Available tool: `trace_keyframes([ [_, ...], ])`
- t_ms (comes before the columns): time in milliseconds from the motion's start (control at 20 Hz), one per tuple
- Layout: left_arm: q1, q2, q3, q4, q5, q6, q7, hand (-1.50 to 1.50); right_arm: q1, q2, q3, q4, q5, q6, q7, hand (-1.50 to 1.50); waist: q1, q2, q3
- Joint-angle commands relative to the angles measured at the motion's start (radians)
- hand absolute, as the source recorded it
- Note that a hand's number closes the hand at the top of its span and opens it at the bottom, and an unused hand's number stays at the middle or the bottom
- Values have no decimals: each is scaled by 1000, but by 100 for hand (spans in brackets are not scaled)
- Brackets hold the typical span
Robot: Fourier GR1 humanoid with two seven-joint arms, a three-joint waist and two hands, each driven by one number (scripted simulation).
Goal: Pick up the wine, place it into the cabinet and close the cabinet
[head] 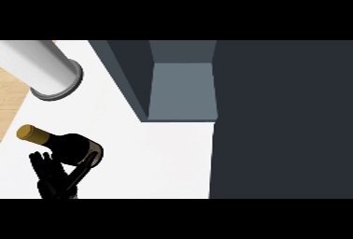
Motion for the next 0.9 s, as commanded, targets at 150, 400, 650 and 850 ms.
trace_keyframes([
  [150,-25,-7,10,83,26,-65,-81,-150,6,1,14,-38,5,-8,35,-150,1,0,0],
  [400,-61,7,19,194,40,-153,-120,150,-47,-16,-39,58,-33,12,-13,-150,2,0,1],
  [650,-124,13,32,326,39,-193,-185,150,-4,29,12,11,38,-13,-26,-150,-2,1,0],
  [850,-138,40,-3,234,23,-120,-93,150,21,15,10,33,23,33,-53,-150,0,0,1],
])
